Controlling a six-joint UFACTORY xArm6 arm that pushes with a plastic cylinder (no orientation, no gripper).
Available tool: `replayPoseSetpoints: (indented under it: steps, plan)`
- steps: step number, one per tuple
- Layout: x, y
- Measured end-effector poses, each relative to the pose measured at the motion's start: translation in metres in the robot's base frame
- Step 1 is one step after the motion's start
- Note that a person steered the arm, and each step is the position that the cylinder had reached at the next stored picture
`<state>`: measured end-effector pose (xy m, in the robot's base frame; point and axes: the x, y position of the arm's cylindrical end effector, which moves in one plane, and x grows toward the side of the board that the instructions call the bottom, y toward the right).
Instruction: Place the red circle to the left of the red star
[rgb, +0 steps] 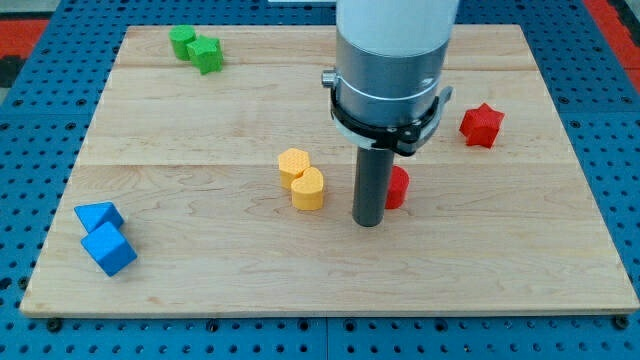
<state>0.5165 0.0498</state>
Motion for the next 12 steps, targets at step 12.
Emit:
replayPoseSetpoints:
  steps: [12]
  plan:
    - [-0.104, -0.07]
